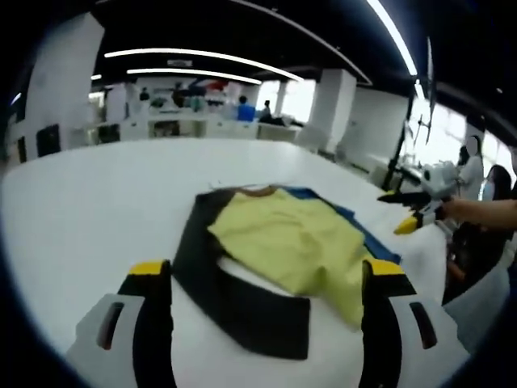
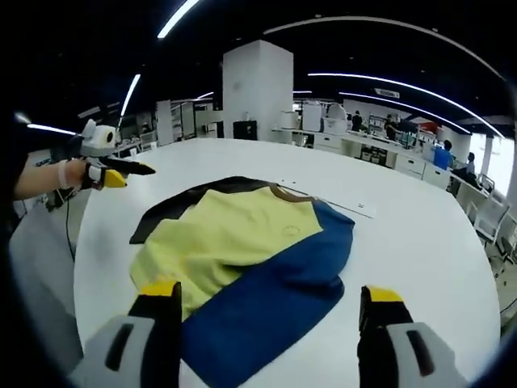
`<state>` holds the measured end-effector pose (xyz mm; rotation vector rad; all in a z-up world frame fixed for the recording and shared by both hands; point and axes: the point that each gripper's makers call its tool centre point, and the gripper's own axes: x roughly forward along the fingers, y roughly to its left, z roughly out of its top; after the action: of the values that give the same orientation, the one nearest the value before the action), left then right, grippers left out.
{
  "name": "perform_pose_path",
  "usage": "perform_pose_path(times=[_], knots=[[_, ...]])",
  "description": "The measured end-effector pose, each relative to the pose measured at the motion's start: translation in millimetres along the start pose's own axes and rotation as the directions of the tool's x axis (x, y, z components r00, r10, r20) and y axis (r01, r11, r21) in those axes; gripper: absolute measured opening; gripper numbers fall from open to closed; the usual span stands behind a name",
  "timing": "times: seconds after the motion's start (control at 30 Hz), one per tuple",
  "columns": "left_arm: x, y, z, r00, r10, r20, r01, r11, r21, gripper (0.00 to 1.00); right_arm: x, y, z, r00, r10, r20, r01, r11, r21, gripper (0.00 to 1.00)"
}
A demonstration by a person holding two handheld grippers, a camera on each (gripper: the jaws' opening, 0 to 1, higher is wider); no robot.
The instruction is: Fold the garment on the visible template until the final outline fits inside the template.
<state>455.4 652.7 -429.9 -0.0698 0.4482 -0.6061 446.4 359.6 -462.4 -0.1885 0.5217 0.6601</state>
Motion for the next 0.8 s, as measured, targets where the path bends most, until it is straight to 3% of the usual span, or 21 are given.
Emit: perform_pose_path(times=[0.27,0.37,0.57,0.7,0.73,0.8], knots=[[-14,-9.0,-15.4,1.000,0.011,0.005,-0.011,1.000,-0.007,0.93,-11,33,-15.7,0.999,0.044,-0.021,-0.044,0.999,-0.032,0.87],[-12,-6.9,-24.8,0.999,0.007,-0.034,-0.006,1.000,0.008,0.91,-10,37,-23.2,0.998,0.051,-0.041,-0.054,0.997,-0.060,0.84],[-13,-8.2,-25.9,1.000,0.020,-0.002,-0.020,1.000,-0.023,0.90,-8,57,-33.0,0.993,0.081,-0.081,-0.089,0.990,-0.110,0.57],[-11,-10.1,-33.0,1.000,0.019,-0.018,-0.019,1.000,-0.025,0.89,-8,73,-36.4,0.991,0.090,-0.098,-0.109,0.972,-0.209,0.27],[-10,-10.6,-34.1,1.000,0.017,-0.017,-0.017,0.999,-0.034,0.89,-6,80,-40.5,0.988,0.102,-0.112,-0.127,0.962,-0.241,0.25],[-9,-11.4,-36.7,1.000,0.015,-0.021,-0.016,0.999,-0.043,0.89,-3,89,-48.1,0.983,0.118,-0.139,-0.147,0.963,-0.225,0.25]])
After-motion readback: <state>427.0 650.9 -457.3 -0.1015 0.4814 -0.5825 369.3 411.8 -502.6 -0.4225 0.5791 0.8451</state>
